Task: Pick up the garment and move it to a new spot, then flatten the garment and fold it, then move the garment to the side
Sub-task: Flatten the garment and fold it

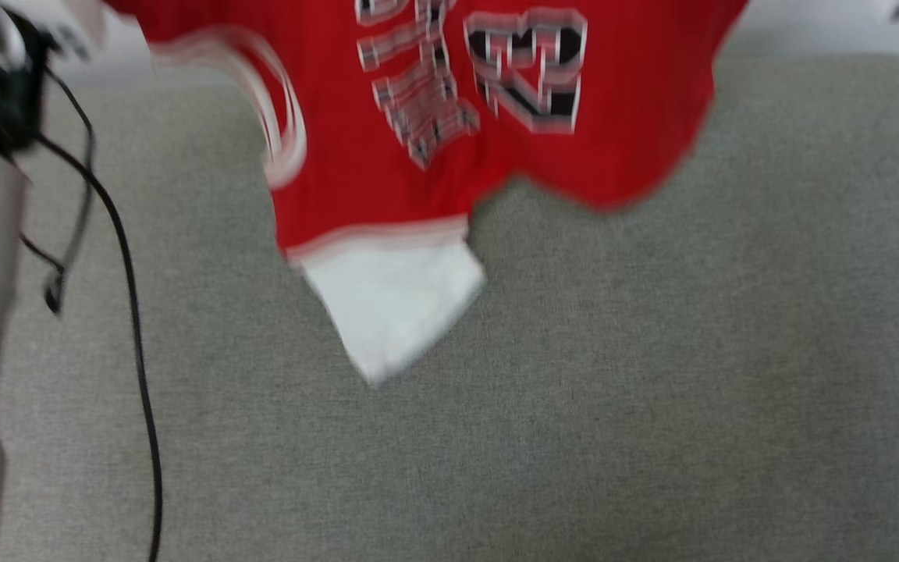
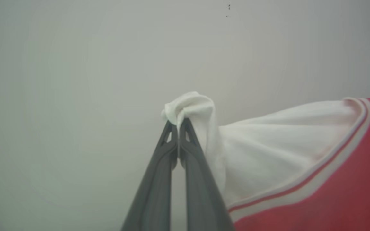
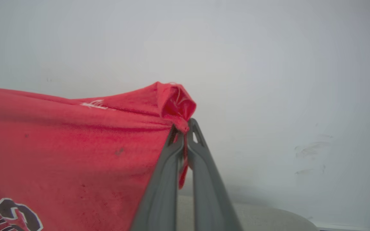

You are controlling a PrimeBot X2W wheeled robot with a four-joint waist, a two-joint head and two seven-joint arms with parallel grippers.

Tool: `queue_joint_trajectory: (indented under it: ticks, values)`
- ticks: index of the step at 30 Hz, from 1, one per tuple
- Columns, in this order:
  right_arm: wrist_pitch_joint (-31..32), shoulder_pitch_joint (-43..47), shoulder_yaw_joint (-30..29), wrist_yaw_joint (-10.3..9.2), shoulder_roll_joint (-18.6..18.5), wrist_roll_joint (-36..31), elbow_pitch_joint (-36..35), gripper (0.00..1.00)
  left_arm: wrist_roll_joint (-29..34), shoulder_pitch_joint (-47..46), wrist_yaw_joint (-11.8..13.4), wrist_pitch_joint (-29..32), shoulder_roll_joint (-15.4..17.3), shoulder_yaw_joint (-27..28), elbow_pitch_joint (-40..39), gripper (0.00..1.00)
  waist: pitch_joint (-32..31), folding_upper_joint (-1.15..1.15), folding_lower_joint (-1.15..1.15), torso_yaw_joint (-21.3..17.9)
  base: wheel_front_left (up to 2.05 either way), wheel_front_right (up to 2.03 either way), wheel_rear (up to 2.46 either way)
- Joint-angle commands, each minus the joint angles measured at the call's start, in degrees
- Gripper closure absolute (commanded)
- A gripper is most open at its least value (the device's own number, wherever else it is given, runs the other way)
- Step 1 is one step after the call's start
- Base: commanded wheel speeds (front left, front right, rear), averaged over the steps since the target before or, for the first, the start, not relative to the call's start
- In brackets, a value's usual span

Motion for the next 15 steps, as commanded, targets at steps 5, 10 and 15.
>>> queue_joint_trajectory:
  ticks: [5, 10, 15]
  values:
    - [-3.2, -9.5, -2.3, -0.23, -1.3, -4.5, 0.1, 1.0, 2.3, -11.4, 1.1, -1.4, 2.6, 0.3, 1.9, 1.0, 6.6, 0.0, 0.0, 0.4, 0.0, 0.0, 0.0]
    - [-6.1, -17.2, -4.0, -0.24, -1.0, -7.7, 1.0, 1.0, 3.1, -21.5, 0.7, -2.2, 3.1, 0.5, 4.1, 1.0, 12.9, 0.0, 0.0, 1.4, 0.0, 0.0, 0.0]
    - [-8.6, -22.1, -4.1, -0.23, 0.9, -9.5, 3.2, 1.0, 3.0, -26.9, -0.2, -3.5, 2.5, 0.3, 7.8, 1.0, 18.4, 0.0, 0.0, 2.4, 0.0, 0.0, 0.0]
